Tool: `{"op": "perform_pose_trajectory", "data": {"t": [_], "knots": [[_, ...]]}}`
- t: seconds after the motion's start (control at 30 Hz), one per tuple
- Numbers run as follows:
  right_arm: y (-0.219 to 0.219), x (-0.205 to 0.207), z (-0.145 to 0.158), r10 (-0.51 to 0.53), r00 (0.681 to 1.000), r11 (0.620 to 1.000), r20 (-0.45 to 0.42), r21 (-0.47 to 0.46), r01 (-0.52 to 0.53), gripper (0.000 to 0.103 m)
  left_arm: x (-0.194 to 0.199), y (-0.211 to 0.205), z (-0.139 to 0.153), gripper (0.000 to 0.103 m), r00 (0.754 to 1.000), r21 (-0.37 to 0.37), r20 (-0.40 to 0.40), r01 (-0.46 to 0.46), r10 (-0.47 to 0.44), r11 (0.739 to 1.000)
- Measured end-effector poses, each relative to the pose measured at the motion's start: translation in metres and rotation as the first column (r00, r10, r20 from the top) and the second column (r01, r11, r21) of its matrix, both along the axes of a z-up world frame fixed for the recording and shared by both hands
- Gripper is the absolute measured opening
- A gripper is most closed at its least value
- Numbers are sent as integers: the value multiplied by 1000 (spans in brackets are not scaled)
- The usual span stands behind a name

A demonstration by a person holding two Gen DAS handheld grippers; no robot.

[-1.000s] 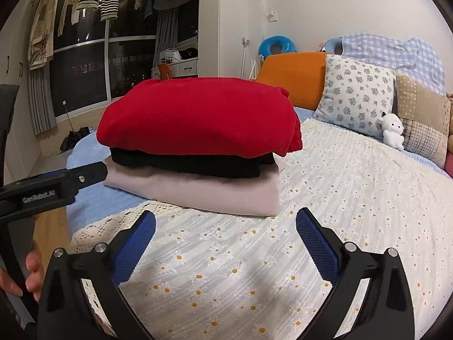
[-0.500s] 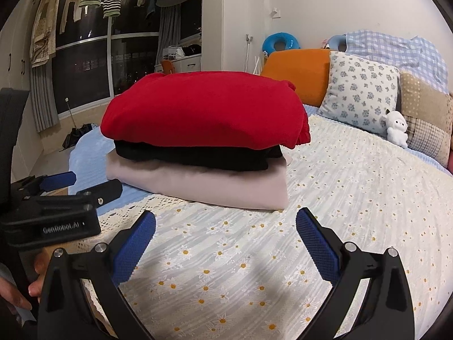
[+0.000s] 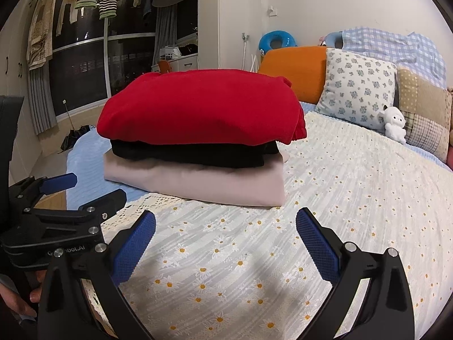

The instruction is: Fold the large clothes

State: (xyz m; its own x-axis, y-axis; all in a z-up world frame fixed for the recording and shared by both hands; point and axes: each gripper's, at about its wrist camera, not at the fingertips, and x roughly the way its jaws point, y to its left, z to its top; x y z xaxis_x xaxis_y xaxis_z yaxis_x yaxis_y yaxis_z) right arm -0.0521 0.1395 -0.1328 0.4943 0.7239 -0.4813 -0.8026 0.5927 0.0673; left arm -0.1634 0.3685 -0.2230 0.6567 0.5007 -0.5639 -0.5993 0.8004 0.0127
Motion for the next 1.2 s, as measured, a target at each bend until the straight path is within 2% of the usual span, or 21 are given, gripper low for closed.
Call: {"op": "perform_pose_trajectory", "data": {"t": [0.9,1.2], "knots": [[-5,5,0,-13,1000,1000,-7,12,13,98,1,4,1,101,1000,13,11,2,-2,1000],[-8,5,0,-25,1000,999,-6,31,25,98,-4,-1,7,101,1000,62,30,0,-2,998]]}}
